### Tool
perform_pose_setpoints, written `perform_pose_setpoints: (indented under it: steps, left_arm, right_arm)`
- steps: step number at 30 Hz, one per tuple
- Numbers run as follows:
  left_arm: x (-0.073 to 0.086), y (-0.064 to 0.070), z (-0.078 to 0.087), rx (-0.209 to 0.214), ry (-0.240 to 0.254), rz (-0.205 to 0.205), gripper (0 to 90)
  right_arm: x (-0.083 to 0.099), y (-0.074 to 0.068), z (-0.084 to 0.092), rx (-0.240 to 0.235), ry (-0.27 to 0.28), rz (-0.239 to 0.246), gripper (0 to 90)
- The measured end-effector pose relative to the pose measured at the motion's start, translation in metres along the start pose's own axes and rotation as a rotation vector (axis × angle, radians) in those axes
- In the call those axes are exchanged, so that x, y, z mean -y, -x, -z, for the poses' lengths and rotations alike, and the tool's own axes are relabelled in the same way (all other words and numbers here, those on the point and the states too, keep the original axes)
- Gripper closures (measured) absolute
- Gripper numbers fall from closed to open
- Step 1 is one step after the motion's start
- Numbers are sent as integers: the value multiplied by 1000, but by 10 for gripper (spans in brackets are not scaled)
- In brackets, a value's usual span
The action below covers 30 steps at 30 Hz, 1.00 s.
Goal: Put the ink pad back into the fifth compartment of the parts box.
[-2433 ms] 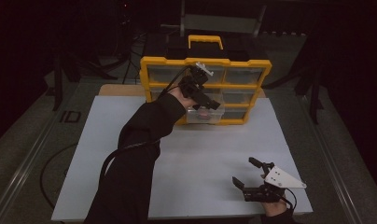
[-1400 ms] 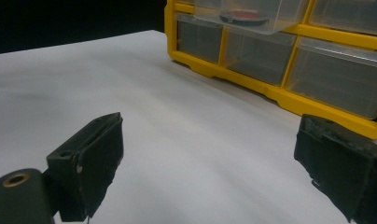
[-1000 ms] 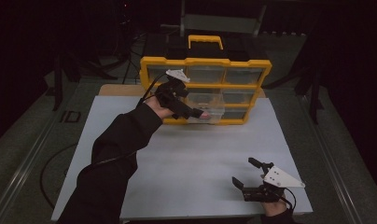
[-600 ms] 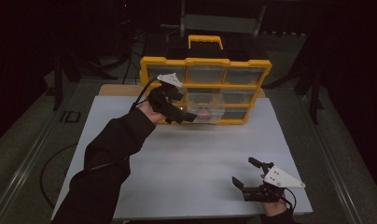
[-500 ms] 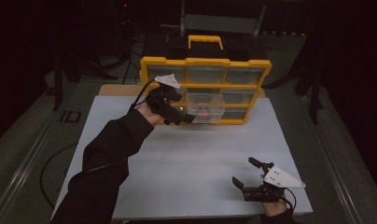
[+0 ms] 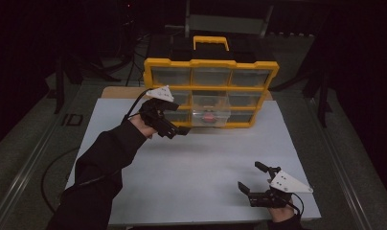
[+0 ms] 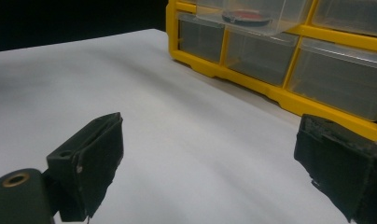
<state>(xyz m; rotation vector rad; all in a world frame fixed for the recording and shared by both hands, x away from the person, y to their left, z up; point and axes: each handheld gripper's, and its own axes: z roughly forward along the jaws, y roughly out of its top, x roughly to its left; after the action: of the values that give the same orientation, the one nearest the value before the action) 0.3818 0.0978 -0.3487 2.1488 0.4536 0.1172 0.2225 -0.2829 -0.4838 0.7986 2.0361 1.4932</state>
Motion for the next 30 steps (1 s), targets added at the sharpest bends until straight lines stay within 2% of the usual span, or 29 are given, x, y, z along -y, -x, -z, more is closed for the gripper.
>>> perform_pose_setpoints:
  steps: [11,14,20,30]
  left_arm:
    - [35,0,13,-11,31,16,0]
    - [43,2,17,-7,37,16,0]
    - [61,7,26,-27,63,21,0]
    - [91,16,36,-25,87,25,0]
  right_arm:
    - [0,-1,-1,-1,-1,0,82]
    - [0,0,-1,1,-1,0,82]
    - [0,-1,-1,1,-3,0,83]
    - [0,-1,-2,0,-7,6,82]
